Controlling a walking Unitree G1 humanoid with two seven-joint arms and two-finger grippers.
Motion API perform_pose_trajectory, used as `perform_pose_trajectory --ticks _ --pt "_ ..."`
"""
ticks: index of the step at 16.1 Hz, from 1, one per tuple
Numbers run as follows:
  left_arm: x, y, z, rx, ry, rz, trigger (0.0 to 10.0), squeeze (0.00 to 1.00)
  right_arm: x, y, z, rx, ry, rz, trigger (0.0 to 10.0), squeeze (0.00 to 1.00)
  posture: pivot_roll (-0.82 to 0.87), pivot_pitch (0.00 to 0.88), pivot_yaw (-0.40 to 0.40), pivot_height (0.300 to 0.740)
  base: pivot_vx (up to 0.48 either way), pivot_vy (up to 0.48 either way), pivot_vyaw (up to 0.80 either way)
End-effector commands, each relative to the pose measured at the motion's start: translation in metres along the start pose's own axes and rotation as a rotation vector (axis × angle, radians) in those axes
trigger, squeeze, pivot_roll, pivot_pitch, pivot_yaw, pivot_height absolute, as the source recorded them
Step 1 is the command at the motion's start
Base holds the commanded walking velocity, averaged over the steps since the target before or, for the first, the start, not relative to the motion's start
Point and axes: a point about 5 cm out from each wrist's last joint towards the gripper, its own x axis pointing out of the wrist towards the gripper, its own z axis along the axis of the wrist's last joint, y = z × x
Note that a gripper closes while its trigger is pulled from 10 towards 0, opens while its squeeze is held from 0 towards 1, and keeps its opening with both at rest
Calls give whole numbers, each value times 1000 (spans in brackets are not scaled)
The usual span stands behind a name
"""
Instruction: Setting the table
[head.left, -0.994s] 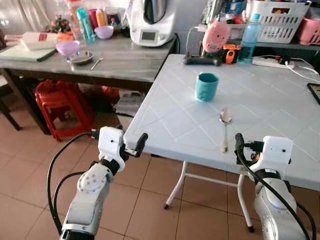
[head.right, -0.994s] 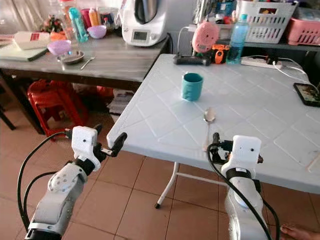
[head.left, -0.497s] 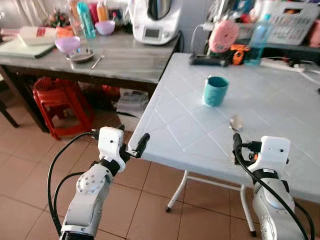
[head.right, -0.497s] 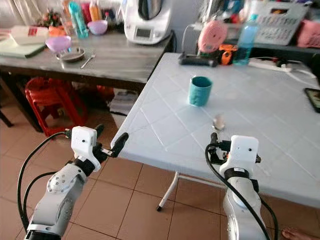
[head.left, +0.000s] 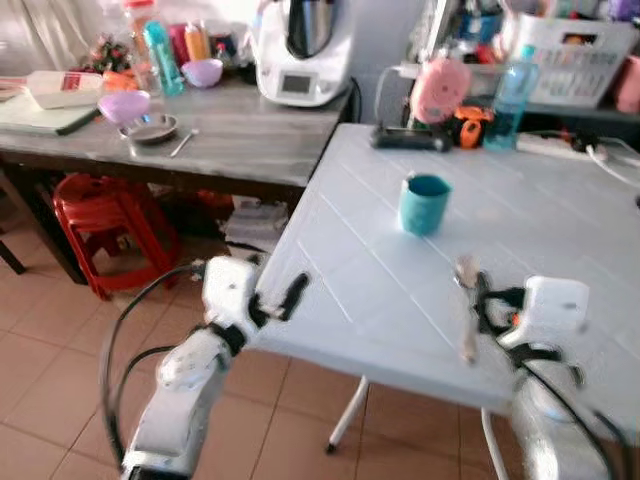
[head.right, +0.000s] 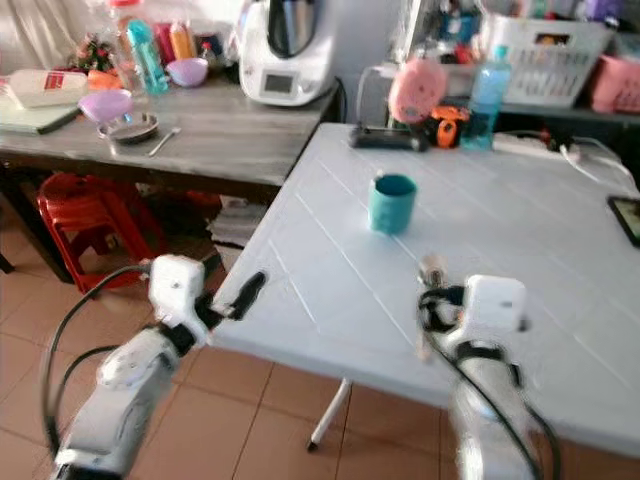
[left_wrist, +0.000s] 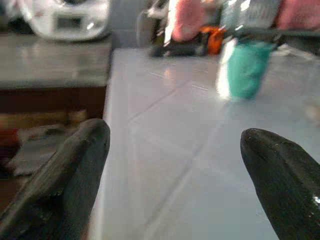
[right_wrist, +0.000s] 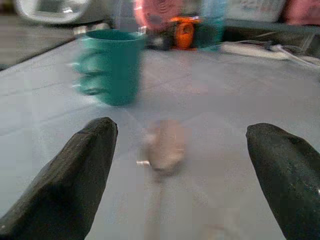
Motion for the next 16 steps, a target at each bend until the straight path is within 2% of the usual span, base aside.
perform_pose_trajectory --ticks 1,5,8,9,12,16 --pt "0 0 -3 7 26 1 10000 0 -1 -2 1 -6 -2 -9 10000 0 -51 0 31 740 0 0 0" --pt "-8 -5 -9 34 34 -93 10000 0 0 1 -5 -8 37 -5 10000 0 -53 0 28 740 0 0 0" --pt "-14 -8 -6 57 34 -221 10000 0 5 -6 -8 -23 66 -34 10000 0 -45 3 27 740 0 0 0" --pt "-14 -8 -2 101 25 -244 10000 0 10 -11 -8 -37 78 -51 10000 0 -42 5 26 740 0 0 0" --pt "-13 -15 6 103 -2 -315 10000 0 24 -18 -9 -41 125 -49 10000 0 -36 13 25 740 0 0 0" --pt "-22 -26 0 86 36 -404 10000 0 29 -16 -9 -53 150 2 10000 0 -36 24 18 740 0 0 0"
